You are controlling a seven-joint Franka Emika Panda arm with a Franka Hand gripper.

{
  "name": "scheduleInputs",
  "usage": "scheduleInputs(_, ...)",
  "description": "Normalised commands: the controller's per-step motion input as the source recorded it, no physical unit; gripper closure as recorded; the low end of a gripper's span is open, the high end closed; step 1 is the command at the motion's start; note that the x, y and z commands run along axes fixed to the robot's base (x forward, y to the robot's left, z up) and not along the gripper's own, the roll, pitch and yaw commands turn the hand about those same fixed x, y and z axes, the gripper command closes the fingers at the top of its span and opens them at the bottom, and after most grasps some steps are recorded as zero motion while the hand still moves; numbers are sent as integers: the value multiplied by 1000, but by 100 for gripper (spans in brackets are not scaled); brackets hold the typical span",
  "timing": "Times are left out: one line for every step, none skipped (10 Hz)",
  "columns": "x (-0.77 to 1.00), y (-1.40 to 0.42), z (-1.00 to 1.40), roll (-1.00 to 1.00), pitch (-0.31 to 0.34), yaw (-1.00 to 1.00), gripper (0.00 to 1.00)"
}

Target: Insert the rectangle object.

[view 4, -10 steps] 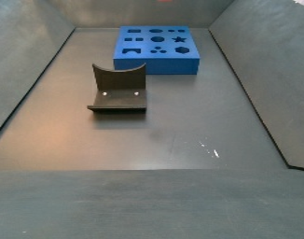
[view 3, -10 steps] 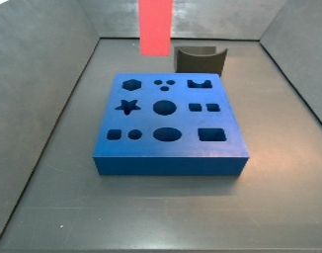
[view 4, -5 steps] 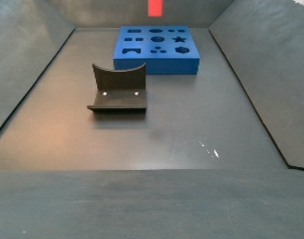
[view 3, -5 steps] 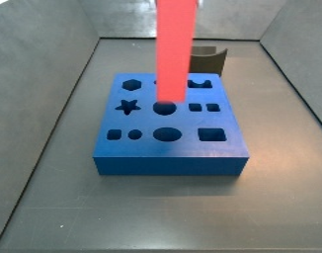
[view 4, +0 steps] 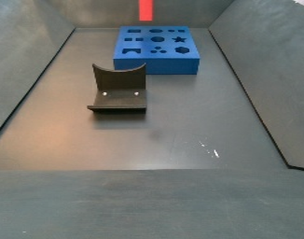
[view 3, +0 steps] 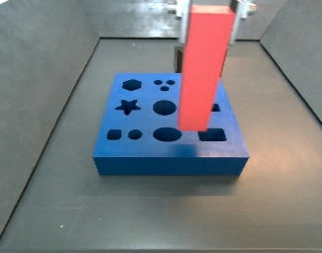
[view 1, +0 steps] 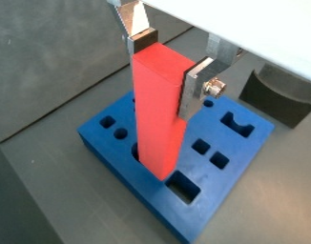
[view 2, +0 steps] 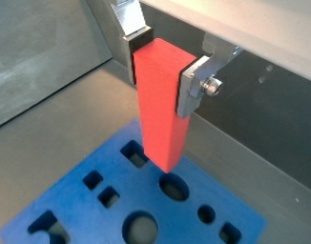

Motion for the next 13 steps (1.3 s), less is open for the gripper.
scheduleInputs(-177, -23, 0, 3, -71, 91, 100)
scheduleInputs(9, -40, 0, 0, 0, 0, 100)
scheduleInputs(680, -34, 0, 131, 0, -183, 100)
scheduleInputs(1000, 0, -40, 156, -43, -200, 100)
scheduleInputs(1000, 0, -109, 210, -80, -166, 100)
scheduleInputs(1000, 57, -237, 241, -36, -149, 100)
scheduleInputs(657, 100, -326, 173, 24, -71, 100)
scheduleInputs(74, 137, -454, 101, -46, 0, 100)
scheduleInputs(0, 140, -326, 24, -73, 0, 100)
scheduleInputs(69, 9, -220, 0, -20, 0, 100)
scheduleInputs(0, -49, -177, 0, 0, 69, 100)
scheduleInputs(0, -83, -34, -74, -3, 109, 100)
scheduleInputs(0, -149, -9, -10, -9, 134, 100)
